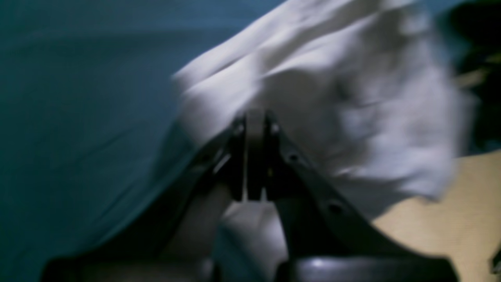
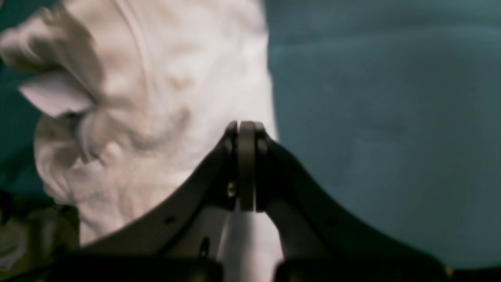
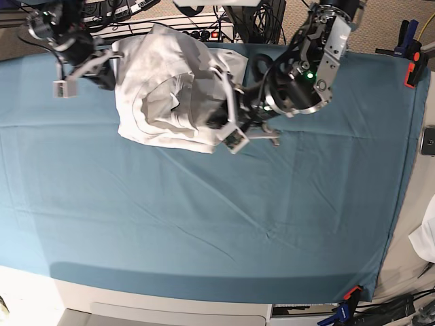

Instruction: Fold the T-shirt properly

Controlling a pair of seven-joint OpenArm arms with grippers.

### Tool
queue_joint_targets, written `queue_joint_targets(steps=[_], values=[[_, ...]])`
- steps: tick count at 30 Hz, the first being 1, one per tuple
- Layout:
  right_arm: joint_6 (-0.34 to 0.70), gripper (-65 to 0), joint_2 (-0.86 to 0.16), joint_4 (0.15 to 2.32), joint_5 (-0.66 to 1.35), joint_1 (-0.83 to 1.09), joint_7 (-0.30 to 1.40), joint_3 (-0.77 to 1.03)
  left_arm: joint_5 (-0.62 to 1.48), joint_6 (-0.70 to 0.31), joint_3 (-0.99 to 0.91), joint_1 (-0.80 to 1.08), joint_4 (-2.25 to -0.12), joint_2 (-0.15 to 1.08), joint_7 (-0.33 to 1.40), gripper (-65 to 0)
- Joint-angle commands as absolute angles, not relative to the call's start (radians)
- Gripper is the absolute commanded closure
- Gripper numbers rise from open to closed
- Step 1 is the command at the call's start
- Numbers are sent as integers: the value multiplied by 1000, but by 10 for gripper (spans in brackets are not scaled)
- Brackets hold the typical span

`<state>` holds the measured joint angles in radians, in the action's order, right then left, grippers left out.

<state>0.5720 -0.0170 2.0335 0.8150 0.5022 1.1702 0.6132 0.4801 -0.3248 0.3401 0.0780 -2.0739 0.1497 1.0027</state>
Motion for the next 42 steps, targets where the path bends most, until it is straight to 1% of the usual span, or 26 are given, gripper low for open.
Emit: queue_joint_targets(steps=[1, 4, 6, 8, 12, 23, 25, 27, 30, 34, 36, 38, 42], values=[[576, 0, -25, 2016, 823, 500, 1148, 586, 522, -347, 348, 69, -2093, 129, 978, 0], [576, 0, -25, 1930, 789, 479, 1142, 491, 555, -386, 387, 69, -2093, 91, 978, 0], [576, 0, -25, 1902, 789, 467, 1139, 438, 555, -394, 426, 69, -2093, 73, 979, 0], [577, 0, -25, 1908, 789, 463, 1122, 395, 551, -394, 465, 70, -2093, 64, 980, 0], [612, 0, -25, 1968, 789, 463, 1114, 342, 504, -393, 525, 70, -2093, 62, 980, 0], [614, 0, -25, 2166, 796, 489, 1135, 348, 465, -390, 527, 110, -2093, 65, 987, 0], [629, 0, -25, 2207, 796, 497, 1138, 348, 439, -385, 527, 120, -2093, 65, 986, 0], [651, 0, -25, 2264, 796, 506, 1142, 349, 406, -357, 527, 123, -2092, 70, 987, 0], [661, 0, -25, 2355, 793, 516, 1122, 374, 376, -356, 527, 128, -2092, 96, 986, 0], [651, 0, 3, 2356, 773, 514, 1053, 464, 366, -356, 527, 144, -2092, 136, 986, 0], [631, 0, 17, 2356, 748, 495, 1037, 481, 366, -356, 527, 150, -2092, 142, 987, 0], [632, 0, 24, 2351, 736, 476, 1024, 469, 366, -356, 527, 150, -2092, 141, 986, 0], [632, 0, 25, 2273, 719, 432, 1011, 405, 366, -356, 527, 150, -2092, 142, 987, 0]])
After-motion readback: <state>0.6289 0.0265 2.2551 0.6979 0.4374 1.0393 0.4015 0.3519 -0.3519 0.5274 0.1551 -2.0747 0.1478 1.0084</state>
